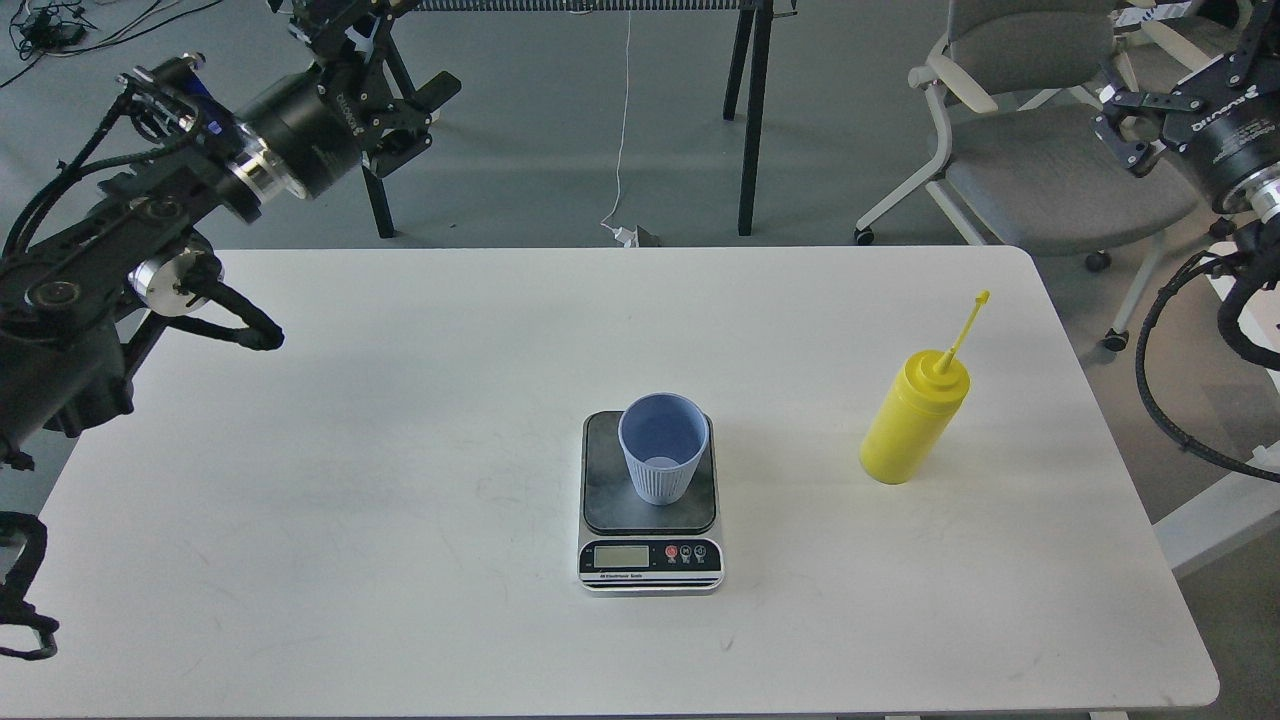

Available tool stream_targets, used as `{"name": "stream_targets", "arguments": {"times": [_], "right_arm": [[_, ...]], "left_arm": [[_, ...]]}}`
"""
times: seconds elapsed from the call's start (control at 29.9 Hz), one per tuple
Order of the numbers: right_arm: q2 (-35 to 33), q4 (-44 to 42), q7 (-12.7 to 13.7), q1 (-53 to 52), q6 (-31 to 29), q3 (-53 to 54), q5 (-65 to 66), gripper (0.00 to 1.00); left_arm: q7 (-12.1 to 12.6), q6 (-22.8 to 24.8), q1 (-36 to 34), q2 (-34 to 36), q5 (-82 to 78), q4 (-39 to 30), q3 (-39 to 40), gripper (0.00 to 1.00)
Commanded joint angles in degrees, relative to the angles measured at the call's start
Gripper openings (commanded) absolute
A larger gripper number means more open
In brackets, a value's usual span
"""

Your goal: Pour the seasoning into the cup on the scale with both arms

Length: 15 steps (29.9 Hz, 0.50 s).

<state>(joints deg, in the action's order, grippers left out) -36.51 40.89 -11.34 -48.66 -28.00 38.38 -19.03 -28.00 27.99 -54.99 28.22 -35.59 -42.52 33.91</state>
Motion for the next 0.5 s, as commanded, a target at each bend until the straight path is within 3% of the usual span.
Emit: {"name": "stream_targets", "arguments": {"times": [0.0, 0.47], "right_arm": [[1.08, -0.29, -0.09, 2.16, 0.00, 0.21, 0.05, 0.99], [2.14, -0.02, -0.09, 7.09, 0.00, 0.47, 0.05, 0.99]], "left_arm": [[0.00, 0.01, 1.99, 0.52, 0.08, -0.02, 2.82, 1.00], [0.00, 0.01, 6.39, 1.92, 1.40, -0.10, 7.31, 1.00]]}}
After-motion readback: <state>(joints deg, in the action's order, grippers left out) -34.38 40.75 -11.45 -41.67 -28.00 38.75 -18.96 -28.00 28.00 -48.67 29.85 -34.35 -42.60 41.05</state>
